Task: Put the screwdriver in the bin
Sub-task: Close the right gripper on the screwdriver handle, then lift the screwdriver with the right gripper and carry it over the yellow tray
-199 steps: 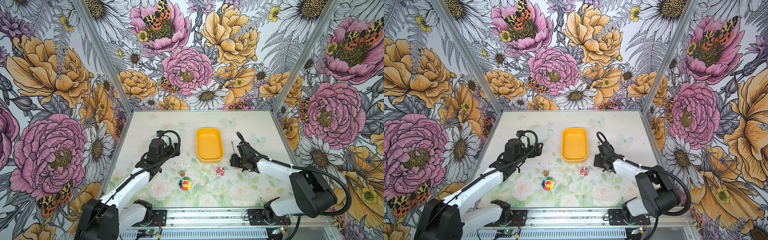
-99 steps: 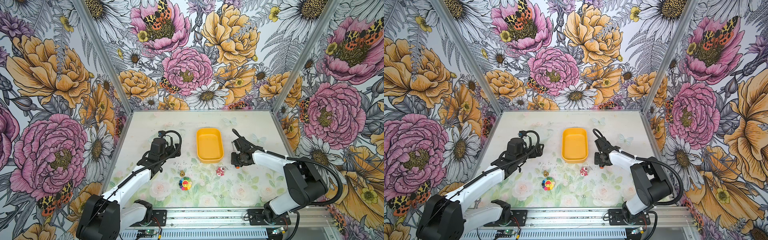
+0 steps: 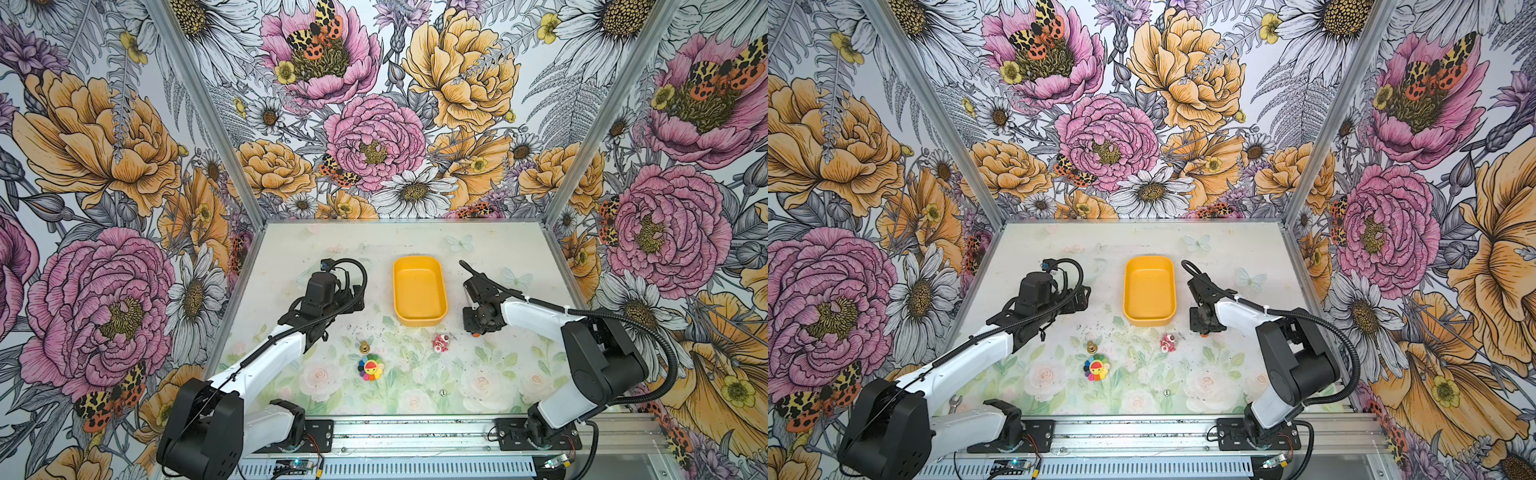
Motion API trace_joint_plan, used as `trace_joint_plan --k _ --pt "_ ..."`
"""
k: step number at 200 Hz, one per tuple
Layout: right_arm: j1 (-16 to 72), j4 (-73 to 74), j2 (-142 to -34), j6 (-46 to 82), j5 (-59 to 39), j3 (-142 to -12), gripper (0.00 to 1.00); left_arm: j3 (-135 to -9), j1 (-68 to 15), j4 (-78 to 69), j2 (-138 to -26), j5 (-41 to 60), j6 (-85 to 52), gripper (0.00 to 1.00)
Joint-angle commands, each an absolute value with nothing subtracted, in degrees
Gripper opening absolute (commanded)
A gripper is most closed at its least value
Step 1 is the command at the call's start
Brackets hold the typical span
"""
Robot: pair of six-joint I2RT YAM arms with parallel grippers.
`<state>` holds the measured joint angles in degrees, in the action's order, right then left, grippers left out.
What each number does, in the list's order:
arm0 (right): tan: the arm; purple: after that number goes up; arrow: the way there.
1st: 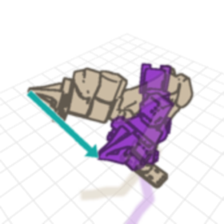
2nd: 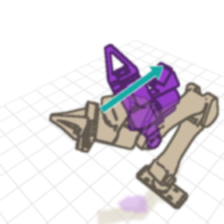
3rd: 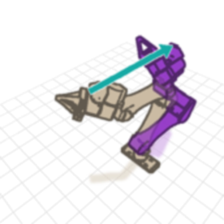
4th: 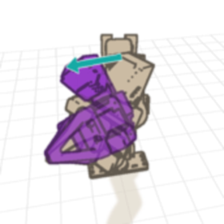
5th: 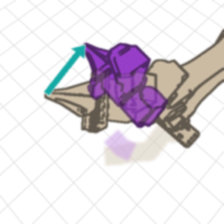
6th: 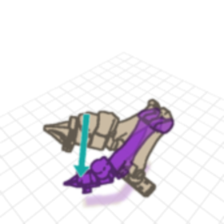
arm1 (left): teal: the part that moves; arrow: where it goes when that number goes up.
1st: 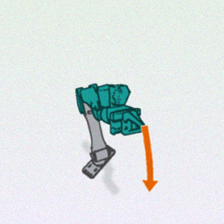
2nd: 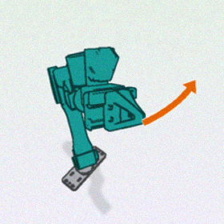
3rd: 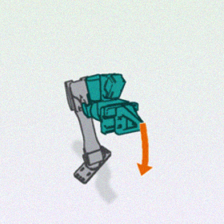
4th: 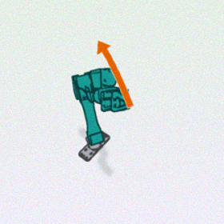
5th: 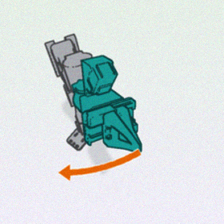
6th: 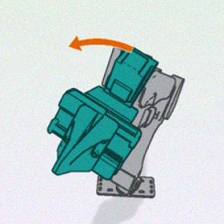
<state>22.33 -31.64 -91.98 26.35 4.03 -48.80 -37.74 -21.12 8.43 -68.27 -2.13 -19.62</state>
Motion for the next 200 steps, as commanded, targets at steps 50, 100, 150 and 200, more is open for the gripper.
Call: trace_joint_plan --k 50,100,150,200 --pt "22.58 -33.75 -93.26 27.45 3.34 -49.74 0.00 -40.34 -22.48 10.29 -69.52 -4.20 -19.49 0.99" --pt "19.96 -33.75 -86.40 32.64 0.75 -49.95 0.00 -40.52 -22.77 10.56 -68.83 -4.12 -19.32 0.99" --pt "19.76 -33.79 -72.80 35.42 2.17 -56.24 0.00 -40.34 -22.99 10.60 -68.58 -4.17 -19.40 0.99" --pt "24.02 -33.71 -72.20 40.98 4.41 -68.63 0.00 -40.06 -23.36 10.55 -68.57 -4.26 -19.50 0.99"
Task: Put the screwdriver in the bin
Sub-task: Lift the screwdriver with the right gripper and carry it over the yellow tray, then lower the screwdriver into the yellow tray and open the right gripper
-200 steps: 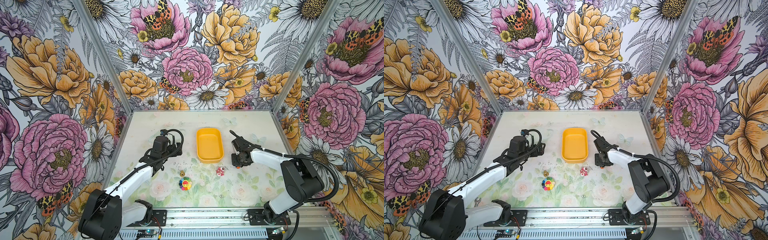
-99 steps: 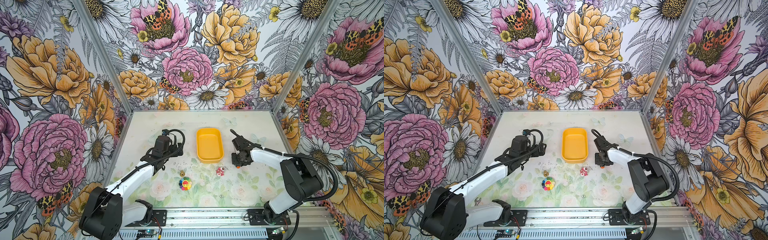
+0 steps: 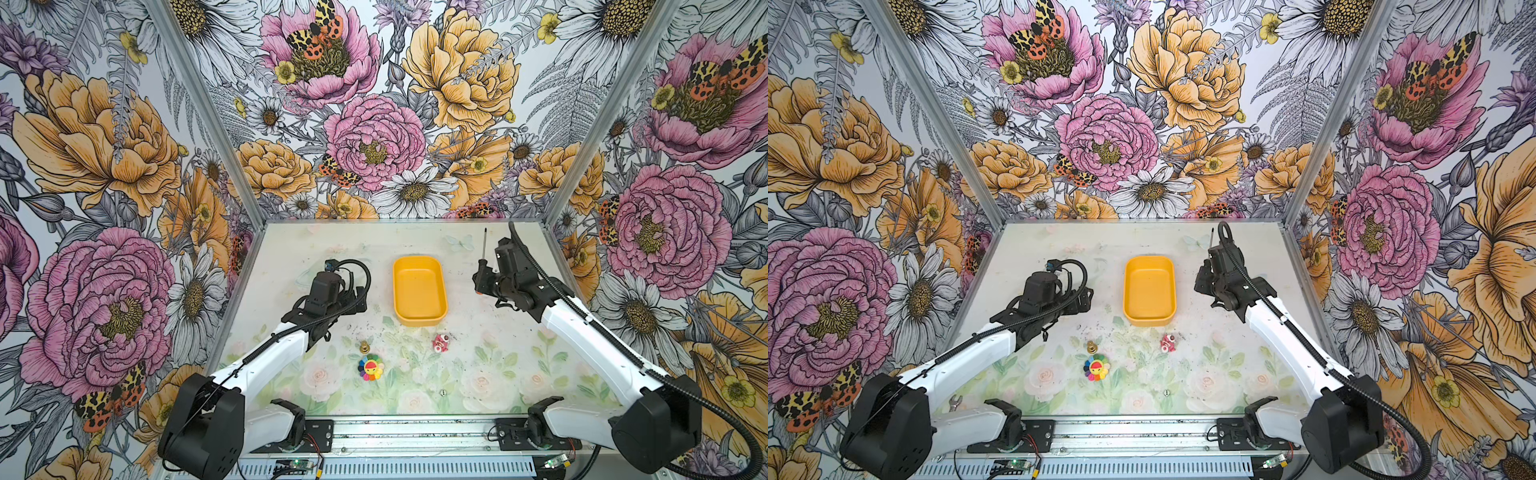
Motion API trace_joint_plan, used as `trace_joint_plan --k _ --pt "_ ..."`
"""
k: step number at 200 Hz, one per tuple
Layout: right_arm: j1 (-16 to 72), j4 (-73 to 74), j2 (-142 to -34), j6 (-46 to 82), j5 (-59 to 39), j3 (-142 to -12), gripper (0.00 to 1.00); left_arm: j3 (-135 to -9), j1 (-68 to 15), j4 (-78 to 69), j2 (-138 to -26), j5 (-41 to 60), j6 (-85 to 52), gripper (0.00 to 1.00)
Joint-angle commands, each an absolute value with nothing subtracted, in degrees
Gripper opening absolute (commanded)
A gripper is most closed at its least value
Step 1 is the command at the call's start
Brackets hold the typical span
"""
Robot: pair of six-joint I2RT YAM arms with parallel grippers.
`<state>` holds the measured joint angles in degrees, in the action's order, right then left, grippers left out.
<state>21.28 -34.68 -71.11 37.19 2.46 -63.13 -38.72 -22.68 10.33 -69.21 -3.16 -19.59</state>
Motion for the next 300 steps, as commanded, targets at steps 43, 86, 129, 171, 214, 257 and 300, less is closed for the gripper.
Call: trace_joint_plan --k 43,86,129,171,214,257,300 --pt "33.13 -33.69 -81.41 43.09 9.98 -75.81 0.00 -39.81 -23.55 10.76 -68.26 -4.64 -19.51 0.99" --pt "39.30 -33.67 -91.91 45.97 12.06 -79.08 0.00 -39.75 -23.55 11.56 -67.39 -5.00 -19.38 0.99" --pt "40.87 -33.75 -98.47 48.00 10.26 -80.37 0.00 -39.45 -23.55 11.80 -66.69 -5.36 -19.30 0.99" --pt "40.96 -33.83 -102.02 49.22 9.40 -79.63 0.00 -39.34 -23.55 12.04 -67.00 -5.71 -19.00 0.99" --pt "40.96 -33.84 -105.73 49.40 8.14 -79.37 0.00 -39.49 -23.60 12.06 -67.50 -5.54 -18.97 0.99" --pt "40.87 -33.84 -108.18 48.46 8.56 -79.45 0.00 -39.48 -23.56 12.24 -67.41 -5.73 -18.69 0.99" --pt "40.61 -34.19 -110.19 46.95 8.71 -79.91 0.00 -39.51 -23.55 12.17 -67.62 -5.71 -18.66 0.99"
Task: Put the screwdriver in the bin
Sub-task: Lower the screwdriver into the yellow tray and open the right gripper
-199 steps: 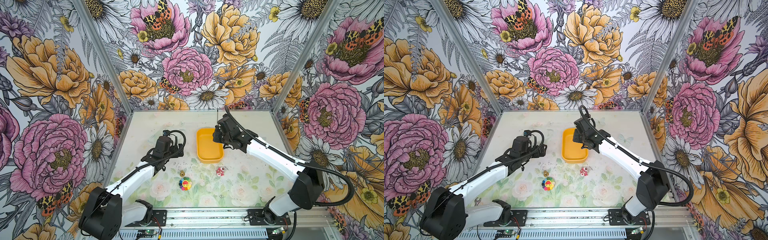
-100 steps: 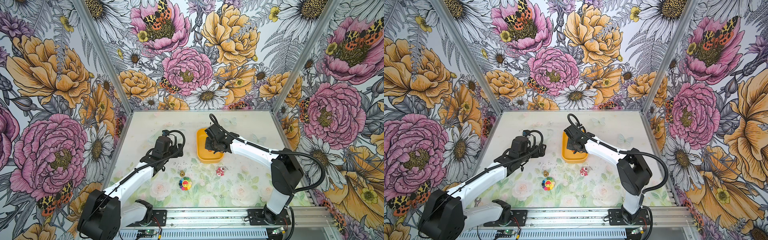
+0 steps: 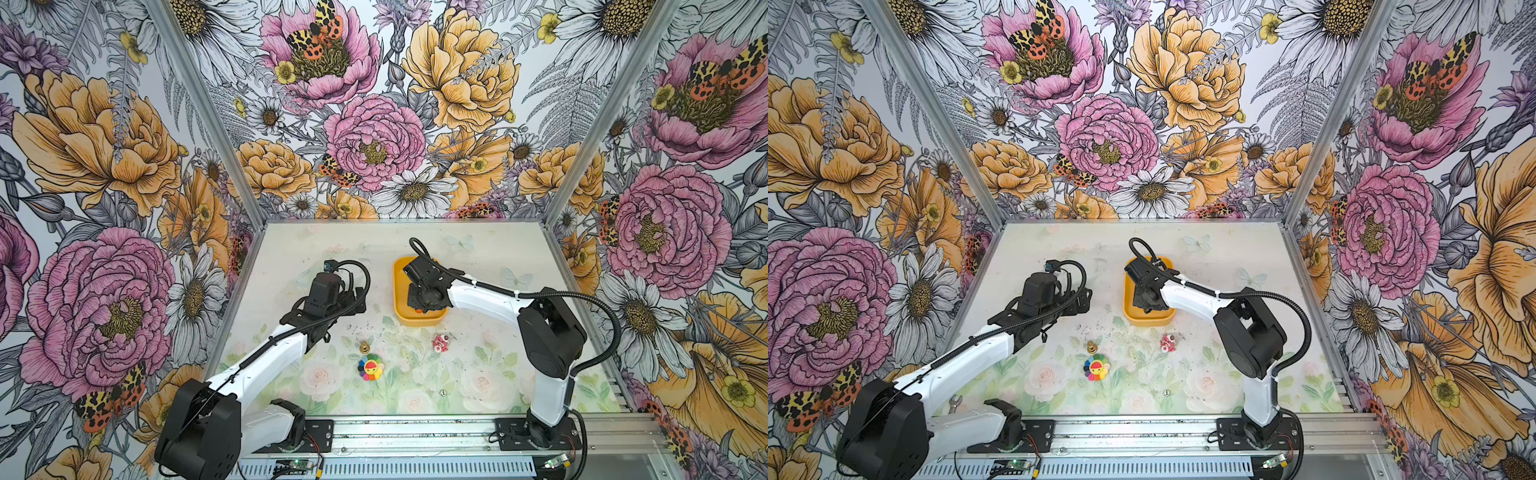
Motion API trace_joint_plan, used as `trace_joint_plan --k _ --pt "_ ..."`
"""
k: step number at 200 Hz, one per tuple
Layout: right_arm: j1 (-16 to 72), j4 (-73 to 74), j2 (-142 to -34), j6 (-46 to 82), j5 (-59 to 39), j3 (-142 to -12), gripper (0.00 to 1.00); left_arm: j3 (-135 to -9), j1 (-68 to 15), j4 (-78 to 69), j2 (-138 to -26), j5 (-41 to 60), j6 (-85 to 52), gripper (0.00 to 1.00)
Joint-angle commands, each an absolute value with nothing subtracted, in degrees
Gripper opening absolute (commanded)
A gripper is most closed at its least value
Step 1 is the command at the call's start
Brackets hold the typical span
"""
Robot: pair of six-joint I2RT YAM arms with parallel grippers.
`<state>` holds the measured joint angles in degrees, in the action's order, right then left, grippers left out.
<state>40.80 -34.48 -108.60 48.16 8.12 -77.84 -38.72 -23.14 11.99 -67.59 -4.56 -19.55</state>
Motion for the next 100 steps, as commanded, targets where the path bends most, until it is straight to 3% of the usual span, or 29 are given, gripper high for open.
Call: trace_joint_plan --k 1,100 --pt "40.61 -34.19 -110.20 46.94 8.70 -79.90 0.00 -39.53 -23.55 12.24 -67.60 -5.71 -18.65 0.99" --pt "39.99 -34.50 -114.06 46.28 8.01 -80.56 0.00 -39.75 -23.57 12.06 -68.66 -5.45 -18.65 0.99"
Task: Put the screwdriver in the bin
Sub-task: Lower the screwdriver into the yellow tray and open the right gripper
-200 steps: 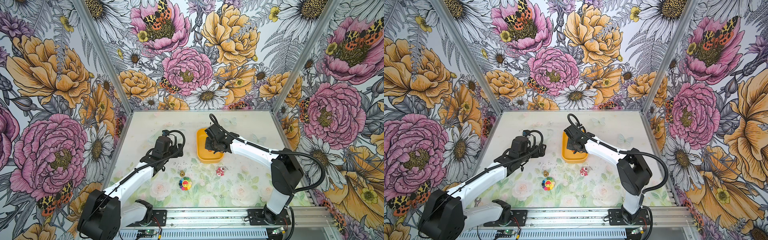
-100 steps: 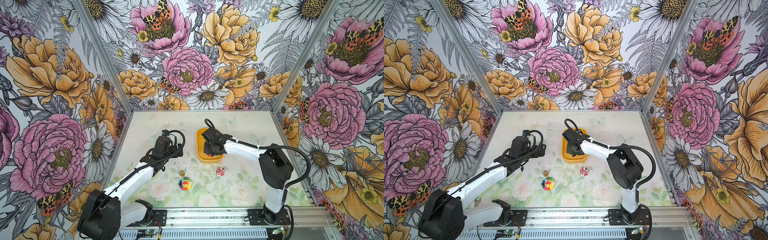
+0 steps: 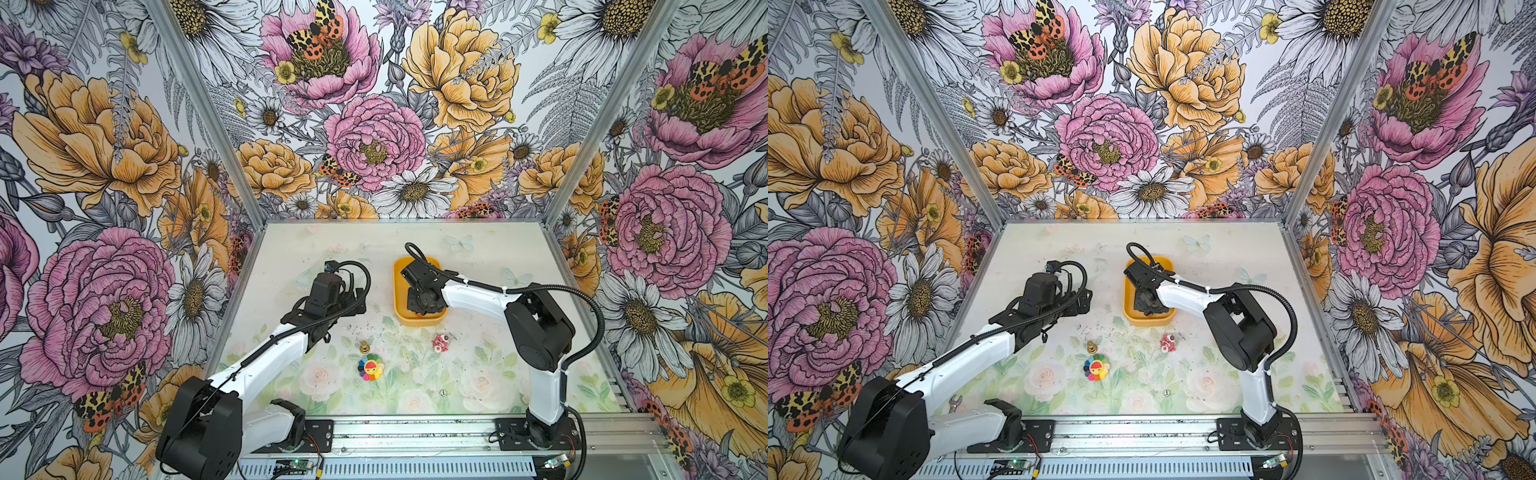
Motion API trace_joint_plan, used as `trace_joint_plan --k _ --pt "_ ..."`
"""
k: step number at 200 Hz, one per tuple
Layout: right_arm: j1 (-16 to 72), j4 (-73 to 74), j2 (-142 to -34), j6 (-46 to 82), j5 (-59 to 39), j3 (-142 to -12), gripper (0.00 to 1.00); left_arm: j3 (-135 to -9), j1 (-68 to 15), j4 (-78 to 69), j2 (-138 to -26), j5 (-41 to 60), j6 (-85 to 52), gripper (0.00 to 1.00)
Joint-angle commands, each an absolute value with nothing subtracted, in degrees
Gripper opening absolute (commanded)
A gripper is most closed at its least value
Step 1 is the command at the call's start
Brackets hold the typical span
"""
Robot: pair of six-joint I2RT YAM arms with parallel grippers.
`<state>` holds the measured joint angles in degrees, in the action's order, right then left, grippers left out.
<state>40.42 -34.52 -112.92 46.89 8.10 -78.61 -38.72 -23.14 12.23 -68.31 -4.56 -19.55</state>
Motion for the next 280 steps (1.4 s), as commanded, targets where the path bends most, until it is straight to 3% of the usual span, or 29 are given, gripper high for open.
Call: trace_joint_plan --k 1,58,136,173,280 --pt "39.99 -34.48 -114.07 46.26 7.92 -80.54 0.00 -39.78 -23.56 12.05 -68.65 -5.45 -18.69 0.99" --pt "39.82 -34.45 -115.01 46.45 7.48 -80.75 0.00 -39.71 -23.61 12.04 -68.51 -5.88 -18.71 0.99" --pt "39.57 -34.52 -115.38 46.49 7.43 -80.77 0.23 -40.25 -23.59 11.98 -69.96 -5.62 -18.54 0.99" --pt "39.46 -34.63 -115.29 45.50 7.38 -81.12 0.42 -40.34 -23.63 12.03 -70.23 -5.80 -18.33 0.99" --pt "38.98 -37.73 -108.31 36.50 8.72 -82.13 0.54 -41.48 -23.58 11.72 -72.13 -5.70 -17.59 0.99"
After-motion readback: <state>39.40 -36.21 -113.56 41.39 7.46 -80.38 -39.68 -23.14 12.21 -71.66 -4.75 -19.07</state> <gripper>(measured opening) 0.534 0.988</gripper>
